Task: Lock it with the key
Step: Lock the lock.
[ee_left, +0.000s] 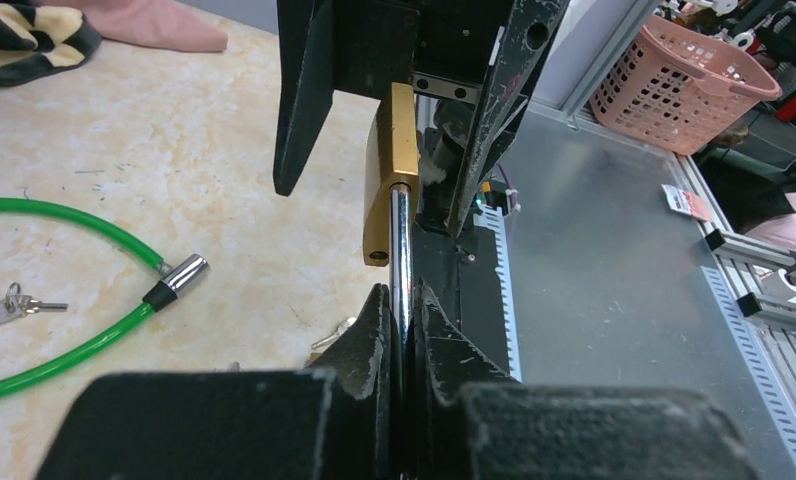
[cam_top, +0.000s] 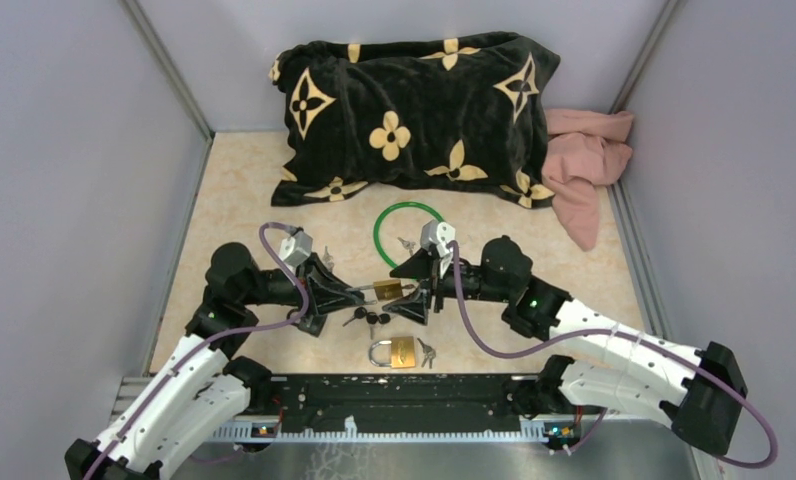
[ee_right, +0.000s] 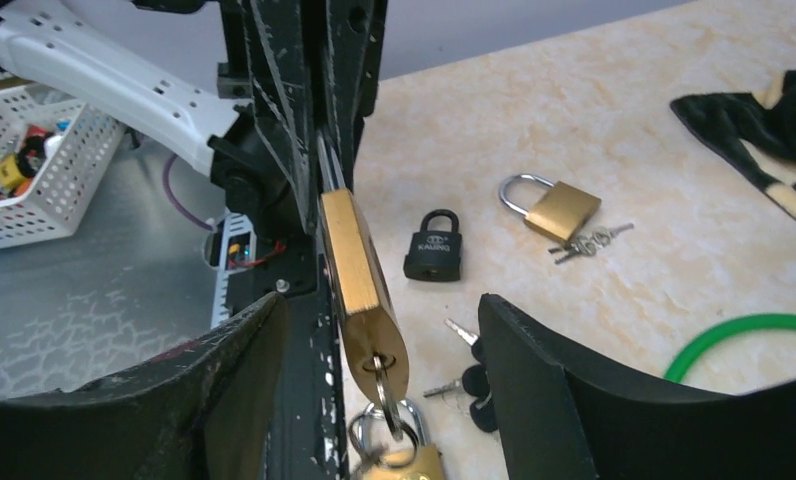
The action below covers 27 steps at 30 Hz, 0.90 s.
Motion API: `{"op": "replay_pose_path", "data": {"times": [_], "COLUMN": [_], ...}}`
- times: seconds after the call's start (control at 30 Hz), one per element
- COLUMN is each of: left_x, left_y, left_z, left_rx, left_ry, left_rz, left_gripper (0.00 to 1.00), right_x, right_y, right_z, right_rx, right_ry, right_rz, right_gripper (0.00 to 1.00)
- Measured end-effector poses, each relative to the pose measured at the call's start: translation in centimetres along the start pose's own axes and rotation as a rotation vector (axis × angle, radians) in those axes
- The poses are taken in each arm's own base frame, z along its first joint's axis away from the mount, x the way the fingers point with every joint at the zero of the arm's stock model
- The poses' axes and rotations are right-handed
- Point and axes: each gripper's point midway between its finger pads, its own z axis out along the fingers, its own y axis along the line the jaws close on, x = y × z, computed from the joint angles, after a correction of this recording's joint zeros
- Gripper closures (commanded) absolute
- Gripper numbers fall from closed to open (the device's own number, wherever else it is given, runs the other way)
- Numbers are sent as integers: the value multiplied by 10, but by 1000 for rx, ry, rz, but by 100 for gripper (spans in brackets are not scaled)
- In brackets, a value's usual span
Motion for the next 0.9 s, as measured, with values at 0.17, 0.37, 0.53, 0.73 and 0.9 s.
{"op": "replay_pose_path", "data": {"times": [0.17, 0.37, 0.53, 0.73, 0.9], "left_x": [3, 3, 5, 2, -5], "left_y": [-1, -1, -3, -4, -2], "left_z": [0, 0, -1, -1, -4], "left_rx": [8, 11, 23, 24, -11], "left_ry": [1, -1, 2, -13, -40], "left_rz": [-10, -17, -23, -18, -11], "left_gripper": [100, 100, 100, 62, 49], "right_x": [-2, -1, 3, -3, -5], "right_y": [6, 10, 18, 21, 13], "right_z": [8, 15, 18, 18, 15], "right_rx": [-58, -97, -151, -166, -122], "right_ry": [16, 32, 49, 28, -11], "right_rz": [18, 43, 68, 107, 142], "right_gripper": [39, 74, 100, 100, 100]}}
